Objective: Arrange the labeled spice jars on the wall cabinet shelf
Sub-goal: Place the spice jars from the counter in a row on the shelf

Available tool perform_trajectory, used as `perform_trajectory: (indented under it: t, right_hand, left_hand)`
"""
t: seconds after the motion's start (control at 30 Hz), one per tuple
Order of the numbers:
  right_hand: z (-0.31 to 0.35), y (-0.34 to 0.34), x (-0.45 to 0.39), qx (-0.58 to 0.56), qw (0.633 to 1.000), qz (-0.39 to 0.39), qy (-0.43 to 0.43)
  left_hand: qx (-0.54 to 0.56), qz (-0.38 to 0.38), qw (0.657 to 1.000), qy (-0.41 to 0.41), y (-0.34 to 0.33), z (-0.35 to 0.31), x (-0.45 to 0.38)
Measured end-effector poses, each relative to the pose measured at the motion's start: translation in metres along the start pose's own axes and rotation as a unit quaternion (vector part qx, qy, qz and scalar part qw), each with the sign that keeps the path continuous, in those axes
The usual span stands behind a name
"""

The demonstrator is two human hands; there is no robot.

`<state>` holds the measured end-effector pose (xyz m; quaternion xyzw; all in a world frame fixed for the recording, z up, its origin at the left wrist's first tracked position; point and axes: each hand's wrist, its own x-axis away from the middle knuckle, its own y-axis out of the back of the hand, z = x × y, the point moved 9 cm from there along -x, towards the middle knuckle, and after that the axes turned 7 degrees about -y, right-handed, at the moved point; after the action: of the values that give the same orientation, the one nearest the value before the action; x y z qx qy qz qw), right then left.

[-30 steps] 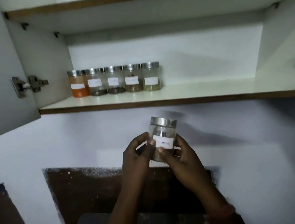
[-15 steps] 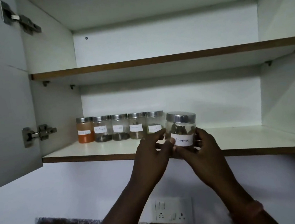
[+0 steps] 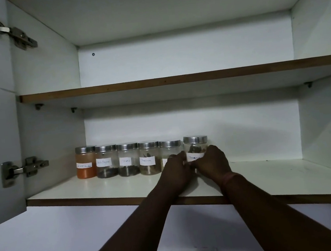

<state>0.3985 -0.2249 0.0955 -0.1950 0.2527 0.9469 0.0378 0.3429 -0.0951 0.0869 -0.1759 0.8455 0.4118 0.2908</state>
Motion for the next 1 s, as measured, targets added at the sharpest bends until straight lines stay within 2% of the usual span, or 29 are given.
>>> perform_trajectory:
  t: [0.2, 0.6, 0.73, 0.9, 1.0]
  right_hand:
    - [-0.014, -0.02, -0.016, 0.021, 0.999, -0.034, -0.027]
    - [-0.019, -0.028, -0.021, 0.049, 0.998, -0.02, -0.022]
    - [-0.015, -0.028, -0.017, 0.034, 0.999, -0.021, -0.021]
    - [-0.01, -0.024, -0.007, 0.023, 0.999, -0.007, -0.029]
    - [0.002, -0.017, 0.01, 0.046, 0.999, -0.016, 0.002]
  left_hand:
    - [-0.072, 0.083, 0.994, -0.028, -0.024, 0.006, -0.009]
    - [-0.014, 0.091, 0.996, -0.001, -0.027, 0.007, -0.007]
    - [-0.072, 0.126, 0.989, 0.011, -0.03, 0.005, -0.003]
    - [-0.062, 0.083, 0.995, 0.009, -0.018, -0.005, 0.005]
    - [-0.044, 0.045, 0.998, 0.004, -0.002, -0.008, 0.014]
